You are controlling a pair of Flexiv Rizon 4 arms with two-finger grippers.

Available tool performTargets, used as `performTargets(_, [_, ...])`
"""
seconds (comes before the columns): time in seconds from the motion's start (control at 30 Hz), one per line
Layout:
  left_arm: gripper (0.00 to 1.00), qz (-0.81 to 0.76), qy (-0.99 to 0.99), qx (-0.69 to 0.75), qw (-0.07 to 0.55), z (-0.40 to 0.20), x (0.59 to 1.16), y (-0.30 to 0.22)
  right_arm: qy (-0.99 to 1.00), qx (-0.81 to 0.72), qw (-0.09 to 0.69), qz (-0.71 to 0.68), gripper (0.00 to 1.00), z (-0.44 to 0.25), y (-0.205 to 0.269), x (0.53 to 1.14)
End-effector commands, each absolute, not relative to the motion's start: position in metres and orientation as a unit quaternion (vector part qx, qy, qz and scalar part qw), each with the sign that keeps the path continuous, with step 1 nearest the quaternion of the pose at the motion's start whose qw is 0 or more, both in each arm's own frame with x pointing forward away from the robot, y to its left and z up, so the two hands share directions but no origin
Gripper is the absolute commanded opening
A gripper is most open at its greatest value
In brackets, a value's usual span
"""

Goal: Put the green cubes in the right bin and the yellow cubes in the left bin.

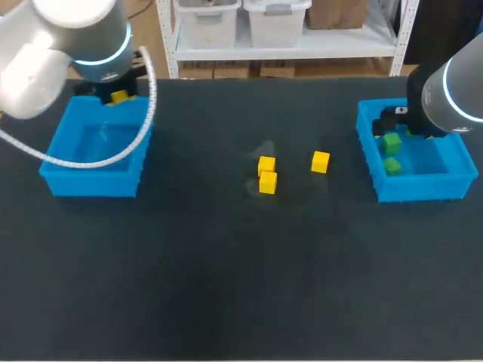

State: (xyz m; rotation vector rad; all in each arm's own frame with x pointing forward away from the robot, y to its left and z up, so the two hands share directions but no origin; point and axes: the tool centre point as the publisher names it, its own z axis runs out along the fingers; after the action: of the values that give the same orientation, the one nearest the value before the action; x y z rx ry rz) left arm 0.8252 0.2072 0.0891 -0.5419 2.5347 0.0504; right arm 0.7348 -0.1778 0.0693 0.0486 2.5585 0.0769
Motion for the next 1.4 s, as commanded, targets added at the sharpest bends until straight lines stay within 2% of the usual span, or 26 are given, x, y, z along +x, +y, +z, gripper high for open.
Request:
performTargets(0.03, [0.0,0.038,0.941,-0.208,0.265,0.073,0.812,0.244,0.956,0.019,0.292,0.029,1.0,0.068,-0.179,0.732])
performTargets(0.07, [0.01,0.043,0.942,-0.209,0.259,0.07,0.812,0.247,0.956,0.019,0.292,0.029,1.0,0.068,-0.179,0.732])
performTargets(0.1, [0.42,0.052,0.943,-0.208,0.255,0.067,0.811,0.25,0.956,0.019,0.292,0.029,1.0,0.068,-0.179,0.732])
performTargets(0.13, [1.0,0.046,0.944,-0.21,0.251,0.065,0.81,0.252,0.956,0.019,0.292,0.029,1.0,0.068,-0.179,0.732])
performTargets(0.4, [1.0,0.036,0.952,-0.174,0.249,0.073,0.811,0.228,0.956,0.019,0.292,0.029,1.0,0.068,-0.179,0.732])
performTargets(0.7, [1.0,0.01,0.974,-0.037,0.224,0.079,0.795,0.139,0.956,0.019,0.292,0.029,1.0,0.068,-0.179,0.732])
performTargets(0.9, [1.0,0.019,0.982,0.037,0.183,0.069,0.773,0.085,0.956,0.019,0.292,0.029,1.0,0.068,-0.179,0.732])
performTargets(1.4, [1.0,0.045,0.977,0.166,0.128,0.042,0.745,-0.035,0.956,0.019,0.292,0.029,1.0,0.068,-0.179,0.732])
